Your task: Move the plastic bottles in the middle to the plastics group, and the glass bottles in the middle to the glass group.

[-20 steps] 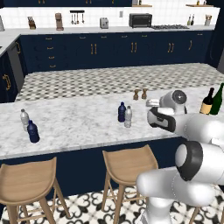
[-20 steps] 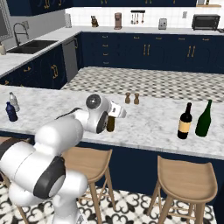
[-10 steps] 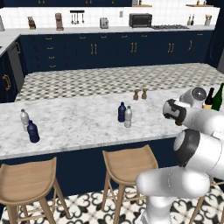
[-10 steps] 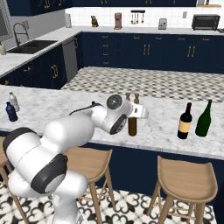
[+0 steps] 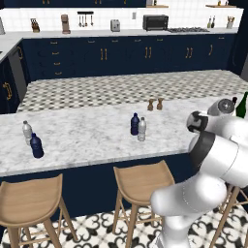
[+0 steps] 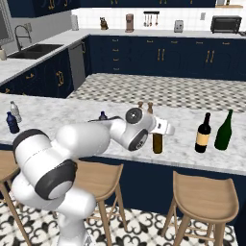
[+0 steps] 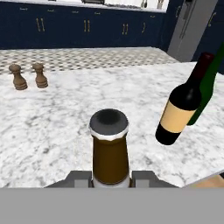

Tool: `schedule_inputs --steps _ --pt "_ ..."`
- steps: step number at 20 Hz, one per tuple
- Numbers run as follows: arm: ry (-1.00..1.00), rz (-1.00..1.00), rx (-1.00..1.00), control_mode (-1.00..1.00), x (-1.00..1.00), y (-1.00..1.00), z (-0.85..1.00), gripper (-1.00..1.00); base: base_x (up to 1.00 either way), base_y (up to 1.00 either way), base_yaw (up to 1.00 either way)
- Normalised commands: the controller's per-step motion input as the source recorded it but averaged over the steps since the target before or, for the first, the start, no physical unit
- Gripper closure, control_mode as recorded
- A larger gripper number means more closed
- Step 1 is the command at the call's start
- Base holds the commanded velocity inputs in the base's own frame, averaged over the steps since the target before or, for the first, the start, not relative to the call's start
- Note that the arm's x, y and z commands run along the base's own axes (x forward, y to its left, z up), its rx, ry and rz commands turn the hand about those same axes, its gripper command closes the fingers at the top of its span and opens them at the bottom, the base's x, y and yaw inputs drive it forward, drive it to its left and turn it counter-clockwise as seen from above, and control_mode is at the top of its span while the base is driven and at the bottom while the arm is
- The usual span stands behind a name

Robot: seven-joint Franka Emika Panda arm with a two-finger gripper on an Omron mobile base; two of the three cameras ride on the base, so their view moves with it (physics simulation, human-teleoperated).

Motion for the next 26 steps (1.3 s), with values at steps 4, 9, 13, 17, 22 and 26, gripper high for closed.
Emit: schedule_inputs --steps 4,9,13,17,22,26 --pt "0.01 -0.05 0.02 -1.00 0.00 -0.54 0.08 1.00 0.00 0.00 0.00" --pt "0.00 -0.09 0.04 -1.00 0.00 -0.44 0.01 1.00 0.00 0.00 0.00" --pt "0.00 -0.05 0.02 -1.00 0.02 -0.51 0.00 1.00 0.00 0.00 0.00" --pt "0.00 -0.02 0.04 -1.00 0.13 -0.37 0.00 1.00 0.00 0.00 0.00" --pt "0.00 0.00 0.01 -1.00 0.10 -0.27 0.00 1.00 0.00 0.00 0.00" --pt "0.00 0.00 0.01 -1.00 0.34 -0.09 0.00 1.00 0.00 0.00 0.00"
